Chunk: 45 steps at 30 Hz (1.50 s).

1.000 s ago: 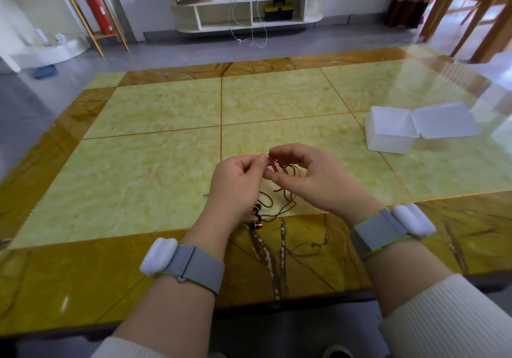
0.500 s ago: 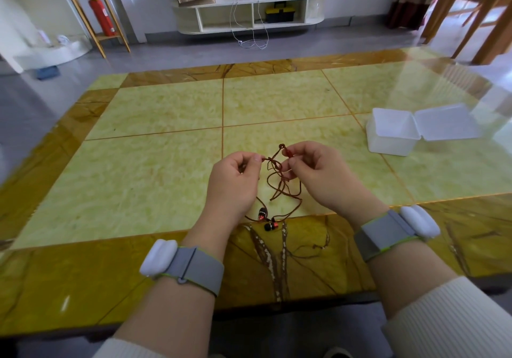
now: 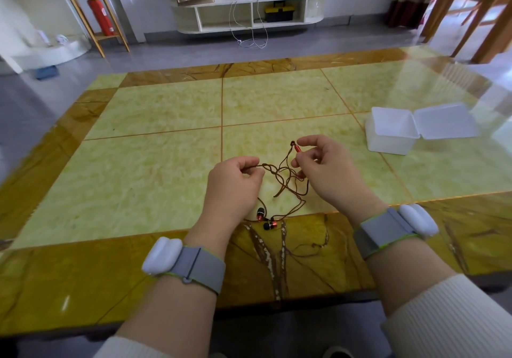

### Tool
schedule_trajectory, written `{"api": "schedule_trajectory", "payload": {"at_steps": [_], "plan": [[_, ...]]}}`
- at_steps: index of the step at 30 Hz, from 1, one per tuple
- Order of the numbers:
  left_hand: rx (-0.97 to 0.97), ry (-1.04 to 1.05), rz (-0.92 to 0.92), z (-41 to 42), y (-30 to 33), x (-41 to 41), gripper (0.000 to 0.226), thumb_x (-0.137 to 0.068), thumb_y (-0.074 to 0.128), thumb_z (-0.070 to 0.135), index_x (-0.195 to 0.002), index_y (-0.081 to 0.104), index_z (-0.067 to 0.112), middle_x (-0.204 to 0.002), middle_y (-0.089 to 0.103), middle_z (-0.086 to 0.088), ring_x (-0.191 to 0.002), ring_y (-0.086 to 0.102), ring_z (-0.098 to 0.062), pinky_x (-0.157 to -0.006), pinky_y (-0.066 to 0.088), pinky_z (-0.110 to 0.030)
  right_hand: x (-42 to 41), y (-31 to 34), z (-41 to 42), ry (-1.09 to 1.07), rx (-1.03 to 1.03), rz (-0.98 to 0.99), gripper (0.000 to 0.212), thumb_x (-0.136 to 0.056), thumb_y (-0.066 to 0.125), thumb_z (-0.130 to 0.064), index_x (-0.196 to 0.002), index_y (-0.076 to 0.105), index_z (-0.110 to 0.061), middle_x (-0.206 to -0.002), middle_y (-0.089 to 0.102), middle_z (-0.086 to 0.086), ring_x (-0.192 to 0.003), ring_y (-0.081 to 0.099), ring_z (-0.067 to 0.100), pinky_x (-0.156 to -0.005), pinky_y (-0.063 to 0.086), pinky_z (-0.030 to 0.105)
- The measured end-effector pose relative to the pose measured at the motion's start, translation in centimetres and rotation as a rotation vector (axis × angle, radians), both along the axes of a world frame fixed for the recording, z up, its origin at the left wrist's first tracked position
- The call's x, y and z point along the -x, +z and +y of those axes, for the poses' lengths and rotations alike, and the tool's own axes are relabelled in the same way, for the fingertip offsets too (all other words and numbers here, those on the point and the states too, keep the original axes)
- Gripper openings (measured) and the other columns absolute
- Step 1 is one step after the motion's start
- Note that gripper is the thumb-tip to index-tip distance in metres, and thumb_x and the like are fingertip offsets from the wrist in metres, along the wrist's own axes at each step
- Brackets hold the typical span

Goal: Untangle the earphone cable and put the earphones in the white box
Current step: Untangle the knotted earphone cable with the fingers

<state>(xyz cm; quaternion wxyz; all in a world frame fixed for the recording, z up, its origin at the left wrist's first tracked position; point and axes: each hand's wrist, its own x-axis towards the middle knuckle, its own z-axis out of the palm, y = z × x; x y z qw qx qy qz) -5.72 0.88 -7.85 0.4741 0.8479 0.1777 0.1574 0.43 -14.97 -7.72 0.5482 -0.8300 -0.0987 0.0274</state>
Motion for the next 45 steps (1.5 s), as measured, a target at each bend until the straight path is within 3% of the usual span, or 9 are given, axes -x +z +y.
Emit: {"api": "schedule_trajectory", "payload": {"at_steps": [6, 9, 13, 21, 28, 33, 35, 40, 45], "plan": [[-0.135, 0.017, 0.078, 0.3, -0.5, -0.2, 0.018, -0.095, 0.058, 0.034, -0.101, 0.071, 0.023, -0.088, 0.063, 0.016, -0.073, 0.053, 0.004, -0.066, 0.043, -0.015, -0.1, -0.2, -0.1, 0.009, 0.207, -0.033, 0.011, -0.093, 0.059, -0.028, -0.103, 0.063, -0.031, -0.095, 0.067, -0.011, -0.089, 0.064, 0.013, -0.069, 0.049, 0.028], [-0.114, -0.013, 0.126, 0.1, -0.4, -0.1, 0.016, -0.095, 0.055, 0.038, -0.097, 0.066, 0.027, -0.086, 0.064, 0.014, -0.067, 0.054, -0.004, -0.065, 0.049, -0.024, 0.3, -0.2, 0.1, 0.015, 0.237, -0.166, 0.016, -0.092, 0.059, -0.028, -0.107, 0.065, -0.031, -0.11, 0.058, -0.011, -0.103, 0.056, 0.008, -0.082, 0.043, 0.026], [-0.023, -0.012, 0.089, -0.2, -0.1, -0.1, 0.014, -0.092, 0.059, 0.034, -0.088, 0.066, 0.023, -0.078, 0.063, 0.012, -0.065, 0.054, -0.004, -0.056, 0.039, -0.02, 0.9, 0.5, 0.6, 0.163, 0.09, -0.204, 0.012, -0.089, 0.066, -0.025, -0.1, 0.069, -0.027, -0.094, 0.067, -0.014, -0.087, 0.062, -0.001, -0.078, 0.048, 0.015], [0.254, -0.067, -0.031, -0.5, 0.0, -0.2, 0.007, -0.089, 0.069, 0.017, -0.085, 0.069, 0.023, -0.082, 0.073, 0.002, -0.068, 0.065, -0.009, -0.066, 0.056, -0.023, 0.6, 0.0, 0.4, 0.181, 0.159, -0.159, 0.012, -0.086, 0.07, -0.022, -0.097, 0.072, -0.027, -0.083, 0.069, -0.01, -0.076, 0.063, 0.001, -0.069, 0.047, 0.012], [0.324, -0.105, -0.088, -0.4, 0.0, 0.0, 0.017, -0.087, 0.07, 0.009, -0.09, 0.07, 0.026, -0.086, 0.071, 0.005, -0.079, 0.066, -0.003, -0.075, 0.054, -0.019, 0.8, 0.0, 0.6, 0.216, 0.103, -0.145, 0.013, -0.087, 0.07, -0.031, -0.096, 0.075, -0.024, -0.082, 0.073, -0.007, -0.077, 0.068, 0.008, -0.074, 0.058, 0.028], [0.299, -0.157, -0.069, -0.6, 0.1, 0.1, 0.013, -0.09, 0.068, 0.013, -0.094, 0.072, 0.024, -0.089, 0.073, 0.007, -0.073, 0.064, 0.007, -0.069, 0.051, -0.012, 0.7, 0.2, 0.6, 0.196, 0.094, -0.119, 0.007, -0.089, 0.068, -0.03, -0.09, 0.073, -0.025, -0.069, 0.064, -0.011, -0.058, 0.053, 0.001, -0.057, 0.044, 0.018], [0.308, -0.151, -0.063, -0.6, 0.1, 0.2, 0.007, -0.088, 0.07, 0.016, -0.091, 0.072, 0.022, -0.085, 0.073, 0.007, -0.068, 0.064, 0.007, -0.065, 0.05, -0.011, 0.7, 0.4, 0.6, 0.192, 0.08, -0.09, 0.008, -0.089, 0.068, -0.031, -0.087, 0.071, -0.024, -0.069, 0.063, -0.008, -0.06, 0.052, 0.004, -0.057, 0.046, 0.024], [0.379, -0.137, -0.054, -0.7, 0.4, 0.3, 0.005, -0.089, 0.069, 0.014, -0.093, 0.069, 0.011, -0.086, 0.075, -0.004, -0.063, 0.066, -0.004, -0.055, 0.047, -0.012, 0.7, 0.4, 0.6, 0.118, -0.027, -0.004, 0.015, -0.096, 0.058, -0.028, -0.087, 0.064, -0.018, -0.071, 0.068, 0.0, -0.068, 0.06, 0.017, -0.074, 0.056, 0.047], [0.438, -0.158, -0.057, -0.7, 0.5, 0.4, 0.003, -0.091, 0.065, 0.007, -0.091, 0.066, 0.009, -0.079, 0.073, -0.004, -0.053, 0.058, -0.006, -0.053, 0.048, -0.017, 0.6, 0.8, 0.4, 0.171, -0.109, 0.034, 0.012, -0.094, 0.061, -0.016, -0.104, 0.067, -0.021, -0.079, 0.07, 0.007, -0.075, 0.066, 0.022, -0.078, 0.055, 0.038]]}}
